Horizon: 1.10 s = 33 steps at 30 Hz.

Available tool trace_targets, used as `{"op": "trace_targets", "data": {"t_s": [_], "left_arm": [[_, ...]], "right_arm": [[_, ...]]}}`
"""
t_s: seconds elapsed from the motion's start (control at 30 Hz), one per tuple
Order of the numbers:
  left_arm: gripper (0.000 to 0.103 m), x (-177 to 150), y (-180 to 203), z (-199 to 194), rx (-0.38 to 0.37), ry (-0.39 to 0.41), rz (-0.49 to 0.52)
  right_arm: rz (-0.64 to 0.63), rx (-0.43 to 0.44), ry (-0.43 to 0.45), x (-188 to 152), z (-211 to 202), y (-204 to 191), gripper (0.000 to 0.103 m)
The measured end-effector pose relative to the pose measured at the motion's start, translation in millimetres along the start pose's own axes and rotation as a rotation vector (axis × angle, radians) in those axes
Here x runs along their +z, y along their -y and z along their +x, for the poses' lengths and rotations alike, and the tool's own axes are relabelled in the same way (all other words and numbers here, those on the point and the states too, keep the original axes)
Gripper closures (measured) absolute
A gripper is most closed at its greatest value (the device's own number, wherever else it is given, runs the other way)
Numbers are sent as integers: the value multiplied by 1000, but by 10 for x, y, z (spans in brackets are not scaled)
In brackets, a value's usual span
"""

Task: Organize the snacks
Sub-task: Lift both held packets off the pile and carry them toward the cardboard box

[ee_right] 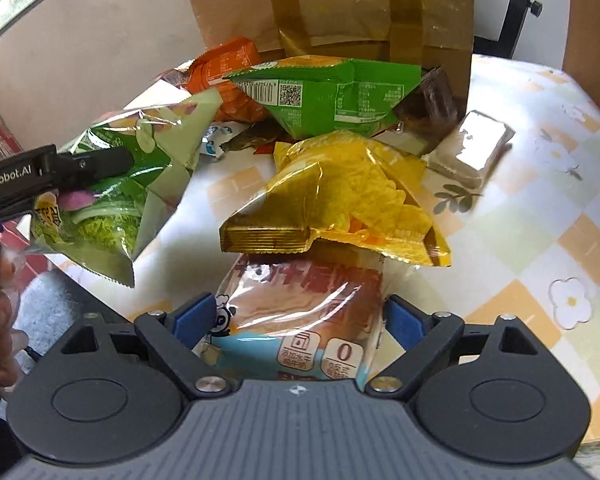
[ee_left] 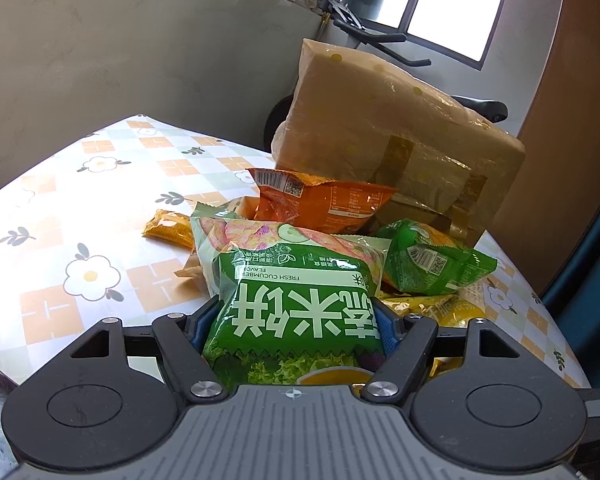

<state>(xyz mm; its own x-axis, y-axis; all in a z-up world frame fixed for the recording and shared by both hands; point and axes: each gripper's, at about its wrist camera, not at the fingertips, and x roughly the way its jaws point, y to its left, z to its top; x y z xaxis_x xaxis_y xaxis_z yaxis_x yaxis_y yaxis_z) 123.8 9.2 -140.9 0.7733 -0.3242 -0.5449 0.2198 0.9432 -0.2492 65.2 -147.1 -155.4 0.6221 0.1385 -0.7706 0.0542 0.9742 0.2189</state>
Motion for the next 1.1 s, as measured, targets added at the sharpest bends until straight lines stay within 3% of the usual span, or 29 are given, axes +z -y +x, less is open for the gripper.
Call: {"op": "trace_targets", "data": {"t_s": [0.17,0.43,0.67,0.9,1.1], "left_arm": [[27,9,-11,15,8,0,-6],[27,7,-60,20,36,1,-16],[27,-4,-18,42,39,-11,-11],[27,45,-7,6,77,7,16],[27,59,-110,-106,98,28,11]], "right_arm": [[-57,29,60,123,132,-65,26],[-106,34,133,319,399,-75,27],[-68,30,156,183,358,-129,23],[-95,16,147,206,452,-267,11],[-120,2,166,150,524,-244,13]]}}
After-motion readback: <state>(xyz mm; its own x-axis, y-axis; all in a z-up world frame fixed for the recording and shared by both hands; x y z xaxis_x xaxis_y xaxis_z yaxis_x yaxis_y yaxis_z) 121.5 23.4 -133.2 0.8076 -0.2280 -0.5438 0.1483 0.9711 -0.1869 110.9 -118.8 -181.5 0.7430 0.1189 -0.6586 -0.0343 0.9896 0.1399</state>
